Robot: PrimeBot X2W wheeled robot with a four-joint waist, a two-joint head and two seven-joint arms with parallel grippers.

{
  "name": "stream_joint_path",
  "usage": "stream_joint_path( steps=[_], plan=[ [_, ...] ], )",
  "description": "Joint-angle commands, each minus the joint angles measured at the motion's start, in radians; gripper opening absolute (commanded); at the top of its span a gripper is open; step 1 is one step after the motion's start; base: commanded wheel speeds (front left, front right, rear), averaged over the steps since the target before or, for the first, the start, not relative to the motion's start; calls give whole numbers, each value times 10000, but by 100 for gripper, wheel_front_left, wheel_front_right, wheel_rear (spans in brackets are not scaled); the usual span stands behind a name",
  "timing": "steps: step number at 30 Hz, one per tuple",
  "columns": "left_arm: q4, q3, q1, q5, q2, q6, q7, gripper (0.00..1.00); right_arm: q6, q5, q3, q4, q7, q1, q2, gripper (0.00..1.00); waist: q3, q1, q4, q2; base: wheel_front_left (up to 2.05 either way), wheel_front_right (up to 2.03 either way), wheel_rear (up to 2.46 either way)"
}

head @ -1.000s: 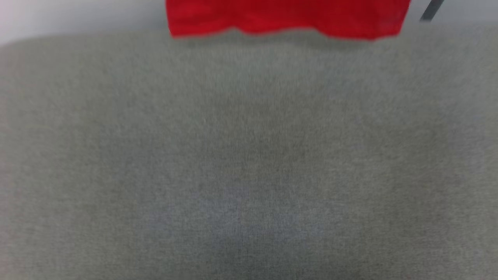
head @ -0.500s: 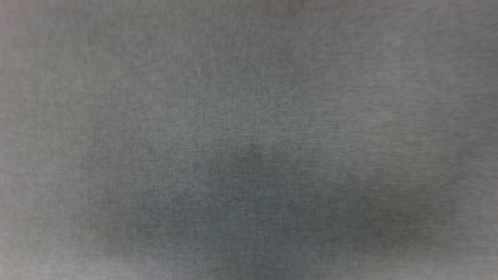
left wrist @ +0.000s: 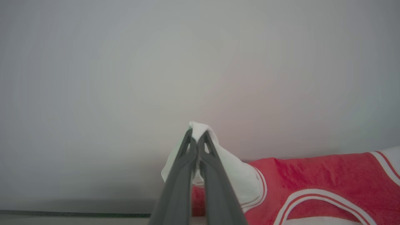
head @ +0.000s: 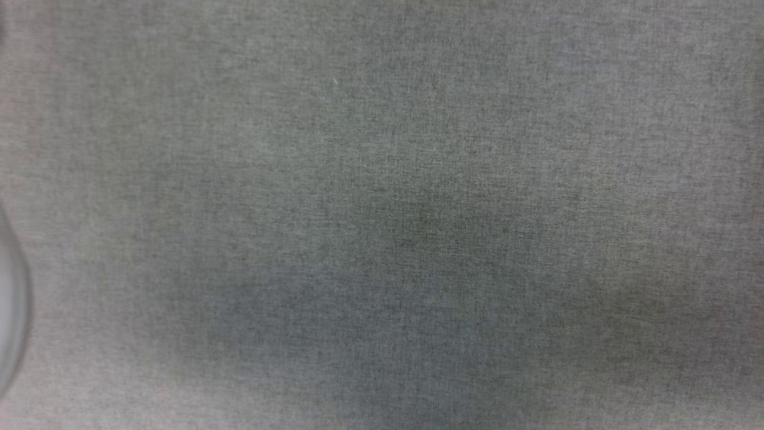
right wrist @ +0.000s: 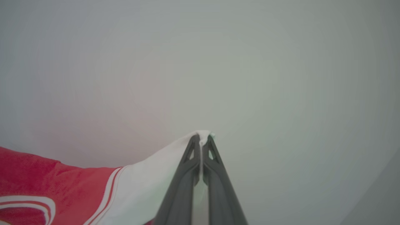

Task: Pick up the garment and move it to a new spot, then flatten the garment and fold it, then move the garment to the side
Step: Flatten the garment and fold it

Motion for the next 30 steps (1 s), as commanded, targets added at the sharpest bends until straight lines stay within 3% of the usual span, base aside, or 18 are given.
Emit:
stream_joint_path(
  steps=[1, 4, 9, 19, 30],
  plan=[
    [-1, -36, 246, -20, -53, -68, 105, 0, -7, 280, 101, 63, -16, 170, -32, 0, -271, 0, 7, 0, 0, 0, 0],
    [41, -49, 860, -217, -44, -65, 688, 0, -7, 1027, 628, 509, 151, 559, -79, 0, -792, 0, 29, 0, 0, 0, 0],
    [20, -232, 1978, -368, 18, -68, 1549, 0, -7, 2732, 1655, 477, 1379, 1613, -325, 0, -1895, 0, 7, 0, 0, 0, 0],
    [-853, -604, 4341, -607, 610, -61, 2367, 0, -8, 6470, 2905, -1396, 4576, 4754, -2211, 0, -4184, 0, -81, 0, 0, 0, 0],
    [-2180, -1209, 7182, -741, 1717, -44, 2990, 0, -8, 8397, 3293, -3464, 6535, 8438, -3742, 0, -6170, 0, -60, 0, 0, 0, 0]
  ],
)
